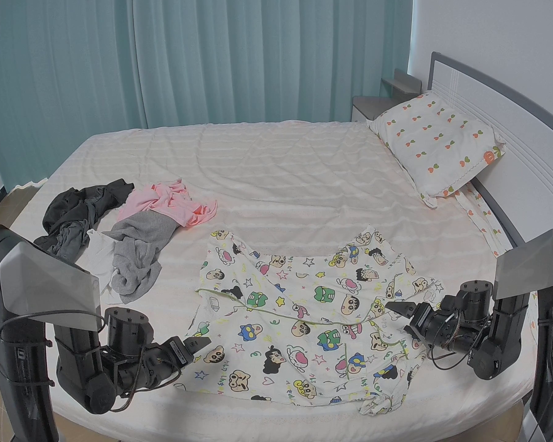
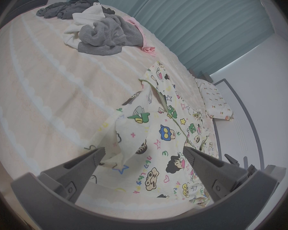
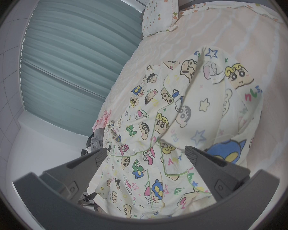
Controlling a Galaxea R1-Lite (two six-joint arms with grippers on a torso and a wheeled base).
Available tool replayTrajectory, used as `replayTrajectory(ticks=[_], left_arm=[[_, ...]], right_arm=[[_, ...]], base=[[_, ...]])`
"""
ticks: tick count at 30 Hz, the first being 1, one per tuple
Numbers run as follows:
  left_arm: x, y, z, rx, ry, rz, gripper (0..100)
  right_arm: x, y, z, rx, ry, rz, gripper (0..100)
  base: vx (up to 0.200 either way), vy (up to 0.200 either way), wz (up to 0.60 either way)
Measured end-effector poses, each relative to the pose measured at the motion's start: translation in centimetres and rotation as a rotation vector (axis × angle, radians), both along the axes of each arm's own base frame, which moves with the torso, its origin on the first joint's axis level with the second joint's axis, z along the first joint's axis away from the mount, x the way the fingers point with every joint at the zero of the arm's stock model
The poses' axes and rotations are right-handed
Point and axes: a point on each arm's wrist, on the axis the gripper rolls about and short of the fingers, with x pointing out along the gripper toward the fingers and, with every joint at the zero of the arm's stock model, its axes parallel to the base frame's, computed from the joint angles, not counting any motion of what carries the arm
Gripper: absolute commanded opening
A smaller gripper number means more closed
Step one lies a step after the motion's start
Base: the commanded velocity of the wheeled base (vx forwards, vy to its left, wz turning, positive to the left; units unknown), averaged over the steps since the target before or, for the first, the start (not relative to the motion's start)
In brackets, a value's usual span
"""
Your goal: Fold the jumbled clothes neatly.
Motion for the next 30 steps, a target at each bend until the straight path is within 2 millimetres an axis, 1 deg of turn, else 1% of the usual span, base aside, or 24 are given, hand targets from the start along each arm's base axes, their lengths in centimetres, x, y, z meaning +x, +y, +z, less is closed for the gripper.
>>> replayTrajectory(ticks=[8,15,19,20,30], left_arm=[[1.7,-0.7,-1.1,0.045,-0.042,0.062,100],[2.6,-0.8,-1.4,0.040,-0.058,0.070,100],[3.5,-1.3,-1.5,0.030,-0.082,0.067,100],[3.7,-1.4,-1.5,0.029,-0.085,0.066,0],[4.1,-1.2,-1.7,0.042,-0.097,0.101,0]], right_arm=[[-0.2,0.0,-0.4,-0.005,0.017,0.002,100],[-0.2,0.1,-0.5,-0.005,0.020,0.002,100],[-0.2,0.1,-0.6,-0.006,0.021,0.004,100],[-0.2,0.1,-0.6,-0.006,0.021,0.004,100],[-0.2,0.1,-0.6,-0.008,0.023,0.004,100]], base=[[0.000,0.000,0.00],[0.000,0.000,0.00],[0.000,0.000,0.00],[0.000,0.000,0.00],[0.000,0.000,0.00]])
